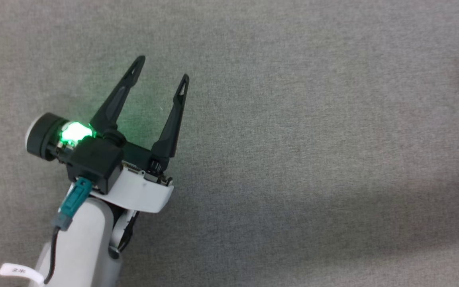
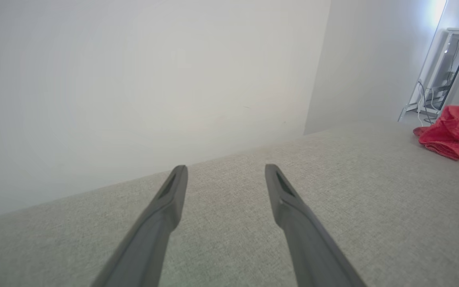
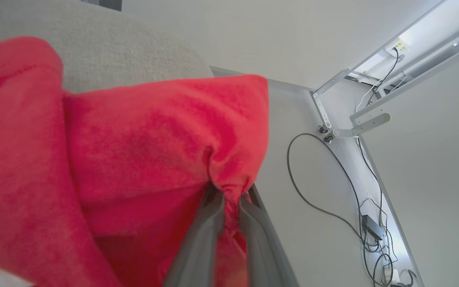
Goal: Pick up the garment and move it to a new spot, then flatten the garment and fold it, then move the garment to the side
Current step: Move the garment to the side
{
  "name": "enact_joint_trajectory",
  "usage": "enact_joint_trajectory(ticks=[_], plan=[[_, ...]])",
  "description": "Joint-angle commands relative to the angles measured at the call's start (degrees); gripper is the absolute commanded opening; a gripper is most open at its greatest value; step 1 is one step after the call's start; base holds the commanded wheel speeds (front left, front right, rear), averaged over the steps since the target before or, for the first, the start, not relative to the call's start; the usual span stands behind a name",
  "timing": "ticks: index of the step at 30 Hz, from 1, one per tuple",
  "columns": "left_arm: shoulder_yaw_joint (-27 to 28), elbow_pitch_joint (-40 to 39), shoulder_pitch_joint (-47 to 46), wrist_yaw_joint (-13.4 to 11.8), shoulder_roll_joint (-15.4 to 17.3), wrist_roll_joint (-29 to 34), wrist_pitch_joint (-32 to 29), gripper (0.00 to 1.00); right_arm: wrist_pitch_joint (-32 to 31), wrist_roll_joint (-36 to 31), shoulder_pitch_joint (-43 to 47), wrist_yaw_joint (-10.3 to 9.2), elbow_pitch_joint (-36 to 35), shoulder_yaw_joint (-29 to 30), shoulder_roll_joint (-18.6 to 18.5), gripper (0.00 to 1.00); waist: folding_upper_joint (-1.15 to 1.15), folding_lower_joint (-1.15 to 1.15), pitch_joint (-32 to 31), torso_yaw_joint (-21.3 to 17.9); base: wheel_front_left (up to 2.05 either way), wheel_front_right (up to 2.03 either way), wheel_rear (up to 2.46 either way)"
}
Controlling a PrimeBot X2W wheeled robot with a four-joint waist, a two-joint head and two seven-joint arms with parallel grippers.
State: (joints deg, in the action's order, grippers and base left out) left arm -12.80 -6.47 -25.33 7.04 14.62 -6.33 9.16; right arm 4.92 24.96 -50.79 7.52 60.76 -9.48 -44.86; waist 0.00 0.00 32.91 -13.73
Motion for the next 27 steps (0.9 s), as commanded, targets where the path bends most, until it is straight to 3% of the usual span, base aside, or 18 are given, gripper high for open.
enact_joint_trajectory(ticks=[1, 12, 13, 14, 15, 27], plan=[[-0.2, -0.6, -0.7, -0.3, 0.2, 0.4, -0.2, 1.0, 1.0, -0.8, -1.3, -0.06, 1.6, 0.0, 0.8, 0.0, 0.0, 0.0, 1.1, 0.2, 0.0, 0.0, 0.0], [-1.4, -2.0, -1.8, -0.5, 0.6, 0.9, -1.5, 1.0, 6.2, -3.9, -6.4, -0.06, 11.1, 1.0, 3.9, 0.0, 0.0, 0.0, 3.0, -0.2, 0.0, 0.0, 0.0], [-1.5, -1.8, -1.7, -0.6, 0.6, 0.8, -1.4, 1.0, 6.5, -4.0, -6.6, -0.06, 11.5, 1.3, 4.1, 0.31, 0.0, 0.0, 2.9, -0.1, 0.0, 0.0, 0.0], [-1.5, -1.5, -1.6, -0.7, 0.5, 0.6, -1.3, 1.0, 7.0, -4.1, -6.7, -0.06, 11.8, 1.6, 4.1, 0.49, 0.0, 0.0, 2.6, -0.1, 0.0, 0.0, 0.0], [-1.5, -1.2, -1.4, -0.8, 0.4, 0.4, -1.2, 1.0, 7.4, -4.4, -6.8, -0.06, 11.9, 1.7, 4.0, 0.98, 0.0, 0.0, 2.3, -0.1, 0.0, 0.0, 0.0], [-0.8, 4.7, 3.8, -2.4, -2.0, -2.9, 4.1, 1.0, 10.2, -9.5, -4.1, -0.07, 9.8, 0.2, 2.9, 1.0, 0.0, 0.0, -7.4, 2.3, 0.0, 0.0, 0.0]])
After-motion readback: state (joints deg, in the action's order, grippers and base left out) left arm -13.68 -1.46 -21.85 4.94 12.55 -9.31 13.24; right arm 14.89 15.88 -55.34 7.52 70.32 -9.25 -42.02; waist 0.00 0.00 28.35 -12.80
